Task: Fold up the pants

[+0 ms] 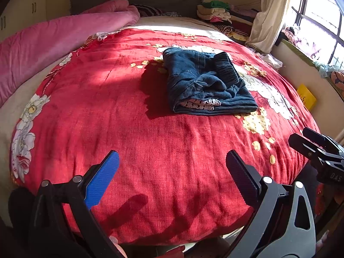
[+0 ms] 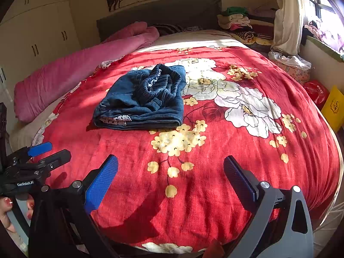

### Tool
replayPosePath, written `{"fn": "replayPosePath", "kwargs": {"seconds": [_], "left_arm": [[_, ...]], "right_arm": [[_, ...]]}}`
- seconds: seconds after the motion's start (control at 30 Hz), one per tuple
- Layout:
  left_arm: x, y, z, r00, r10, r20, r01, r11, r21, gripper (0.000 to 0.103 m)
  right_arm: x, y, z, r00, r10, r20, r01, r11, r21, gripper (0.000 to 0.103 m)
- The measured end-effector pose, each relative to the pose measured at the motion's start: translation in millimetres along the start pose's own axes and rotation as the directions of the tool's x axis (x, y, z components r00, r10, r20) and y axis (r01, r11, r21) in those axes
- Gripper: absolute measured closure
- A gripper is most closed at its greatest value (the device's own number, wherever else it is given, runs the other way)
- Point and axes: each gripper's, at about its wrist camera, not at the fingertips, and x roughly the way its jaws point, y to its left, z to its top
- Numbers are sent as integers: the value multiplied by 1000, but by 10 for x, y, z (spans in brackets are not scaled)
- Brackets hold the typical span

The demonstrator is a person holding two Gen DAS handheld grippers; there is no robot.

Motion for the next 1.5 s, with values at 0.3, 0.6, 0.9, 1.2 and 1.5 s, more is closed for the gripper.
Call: {"fn": "replayPosePath", "kwargs": {"seconds": [0.3, 0.6, 0.9, 1.2, 1.5], "left_arm": [[-18, -1, 7, 1000, 9, 2, -9, 1000, 4, 10], [-17, -51, 11, 1000, 16, 5, -17, 999, 32, 10], [-11, -48, 8, 1000, 17, -1, -17, 999, 31, 10], [-23, -42, 10, 1000, -3, 5, 3, 1000, 20, 10], [11, -72, -12, 999, 47, -8, -46, 998, 50, 10]], "right_arm": [[-8, 6, -3, 1000, -3, 0, 3, 1000, -2, 5], [-8, 1, -3, 1000, -6, 1, 6, 1000, -1, 5], [-1, -16, 1, 1000, -11, -6, 11, 1000, 1, 5], [13, -7, -5, 1000, -12, -9, 12, 1000, 1, 5], [74, -30, -24, 1000, -13, -27, 13, 1000, 4, 5]]}}
